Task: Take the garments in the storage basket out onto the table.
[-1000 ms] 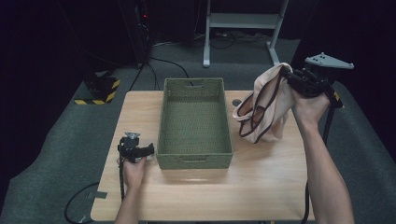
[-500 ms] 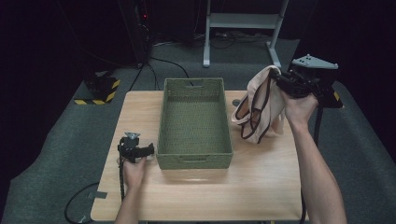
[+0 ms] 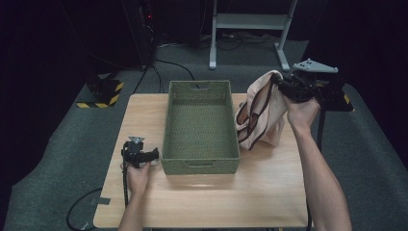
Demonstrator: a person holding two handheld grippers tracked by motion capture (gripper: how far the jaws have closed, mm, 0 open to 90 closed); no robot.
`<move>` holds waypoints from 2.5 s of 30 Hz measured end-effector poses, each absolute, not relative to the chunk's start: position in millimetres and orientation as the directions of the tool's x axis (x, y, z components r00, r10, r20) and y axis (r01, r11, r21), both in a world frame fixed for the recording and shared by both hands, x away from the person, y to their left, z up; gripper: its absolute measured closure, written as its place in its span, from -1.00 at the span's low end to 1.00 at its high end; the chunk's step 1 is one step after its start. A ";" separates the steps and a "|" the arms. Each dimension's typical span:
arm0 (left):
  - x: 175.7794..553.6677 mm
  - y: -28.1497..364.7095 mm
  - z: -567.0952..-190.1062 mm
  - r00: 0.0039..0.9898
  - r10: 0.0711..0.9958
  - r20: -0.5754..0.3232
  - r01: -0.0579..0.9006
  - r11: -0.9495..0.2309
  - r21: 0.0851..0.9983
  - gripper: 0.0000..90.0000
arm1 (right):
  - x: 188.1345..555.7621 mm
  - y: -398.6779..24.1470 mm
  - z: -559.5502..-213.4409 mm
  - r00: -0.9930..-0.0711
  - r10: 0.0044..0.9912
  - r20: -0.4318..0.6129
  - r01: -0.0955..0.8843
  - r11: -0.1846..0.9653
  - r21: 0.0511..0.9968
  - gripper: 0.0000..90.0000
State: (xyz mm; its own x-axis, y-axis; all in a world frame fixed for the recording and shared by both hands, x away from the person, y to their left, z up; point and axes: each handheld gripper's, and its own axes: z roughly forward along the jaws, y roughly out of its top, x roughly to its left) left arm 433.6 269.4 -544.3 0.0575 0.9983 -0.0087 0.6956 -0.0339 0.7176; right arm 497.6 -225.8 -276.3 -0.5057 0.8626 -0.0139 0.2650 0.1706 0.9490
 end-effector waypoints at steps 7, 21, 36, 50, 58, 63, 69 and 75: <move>433.6 269.4 -544.3 0.058 0.998 -0.008 0.696 -0.034 0.718 -0.84 | 502.7 -222.1 -290.4 -0.514 0.858 0.004 0.290 0.170 0.942 0.90; 433.6 269.4 -544.3 0.058 0.998 -0.008 0.696 -0.034 0.717 -0.84 | 511.5 -216.3 -315.1 -0.527 0.849 0.045 0.329 0.154 0.932 0.90; 433.6 269.4 -544.2 0.058 0.998 -0.008 0.696 -0.034 0.717 -0.84 | 520.0 -210.6 -338.4 -0.534 0.841 0.083 0.383 0.153 0.911 0.90; 433.6 269.4 -544.2 0.058 0.998 -0.008 0.696 -0.035 0.717 -0.84 | 523.5 -209.7 -360.9 -0.532 0.840 0.108 0.411 0.144 0.900 0.89; 433.6 269.3 -544.2 0.058 0.998 -0.008 0.696 -0.034 0.717 -0.84 | 525.4 -207.4 -371.7 -0.535 0.836 0.122 0.422 0.139 0.896 0.89; 433.6 269.3 -544.2 0.057 0.998 -0.008 0.696 -0.034 0.717 -0.84 | 526.6 -206.2 -380.5 -0.533 0.835 0.133 0.438 0.139 0.888 0.89; 433.6 269.3 -544.2 0.058 0.998 -0.008 0.696 -0.035 0.717 -0.84 | 527.9 -205.1 -390.3 -0.533 0.833 0.147 0.449 0.132 0.884 0.89; 433.5 269.3 -544.2 0.058 0.998 -0.007 0.696 -0.035 0.717 -0.84 | 529.2 -204.7 -396.7 -0.530 0.834 0.155 0.457 0.127 0.880 0.89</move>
State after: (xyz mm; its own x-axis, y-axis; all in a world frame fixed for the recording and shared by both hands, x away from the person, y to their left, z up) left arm 433.5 269.3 -544.2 0.0578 0.9983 -0.0074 0.6963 -0.0350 0.7169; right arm 529.2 -204.7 -396.7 -0.5302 0.8335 0.1554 0.4574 0.1269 0.8801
